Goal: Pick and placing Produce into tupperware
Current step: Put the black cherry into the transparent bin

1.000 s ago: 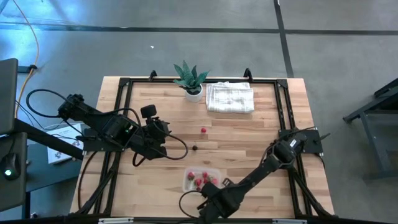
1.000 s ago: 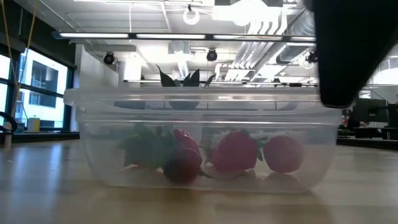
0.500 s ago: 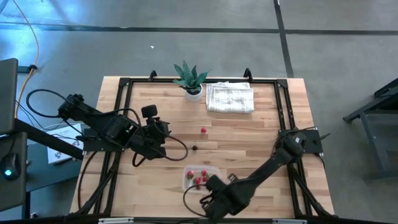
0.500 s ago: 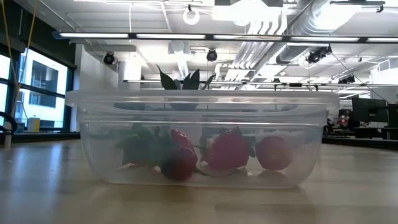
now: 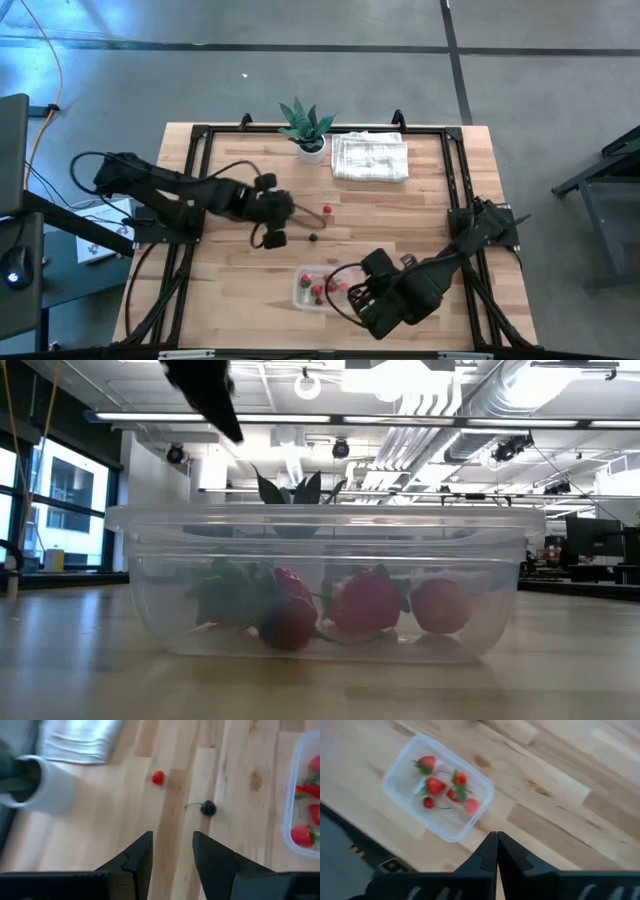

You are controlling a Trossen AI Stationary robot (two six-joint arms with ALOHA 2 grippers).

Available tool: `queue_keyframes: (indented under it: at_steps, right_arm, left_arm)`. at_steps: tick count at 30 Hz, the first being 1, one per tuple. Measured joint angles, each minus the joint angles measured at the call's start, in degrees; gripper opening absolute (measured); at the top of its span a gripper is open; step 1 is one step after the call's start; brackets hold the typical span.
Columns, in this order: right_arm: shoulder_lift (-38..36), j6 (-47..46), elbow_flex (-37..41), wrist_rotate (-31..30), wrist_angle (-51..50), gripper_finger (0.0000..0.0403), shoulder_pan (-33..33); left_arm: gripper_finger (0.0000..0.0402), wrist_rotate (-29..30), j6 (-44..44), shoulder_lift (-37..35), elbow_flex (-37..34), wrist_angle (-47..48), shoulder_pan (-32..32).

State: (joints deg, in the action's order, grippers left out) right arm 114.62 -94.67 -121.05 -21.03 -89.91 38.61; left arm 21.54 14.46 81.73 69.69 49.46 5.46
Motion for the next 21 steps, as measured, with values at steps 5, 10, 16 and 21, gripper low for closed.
queue_keyframes:
  at_steps: [5, 10, 16, 21]
  right_arm:
    - [-3.17, 4.37, 0.04, -2.18, -0.09, 0.0001, -1.3]
    - [-8.64, 13.96, 0.07, -10.19, -0.07, 0.0001, -4.78]
    - [-18.0, 29.24, 0.04, -21.73, -0.1, 0.0001, -13.96]
    - [-25.18, 41.37, 0.04, -24.8, -0.06, 0.0001, -23.75]
  left_arm:
    - [0.0127, -10.74, -13.5, 0.46, -6.26, -10.79, -4.74]
    - [0.0127, -13.16, -22.39, 2.58, -7.67, -15.28, -6.33]
    - [0.0127, -14.09, -26.02, 6.89, -7.67, -20.86, -6.73]
    - [0.0127, -17.88, -31.43, 10.58, -7.67, -20.65, -6.59]
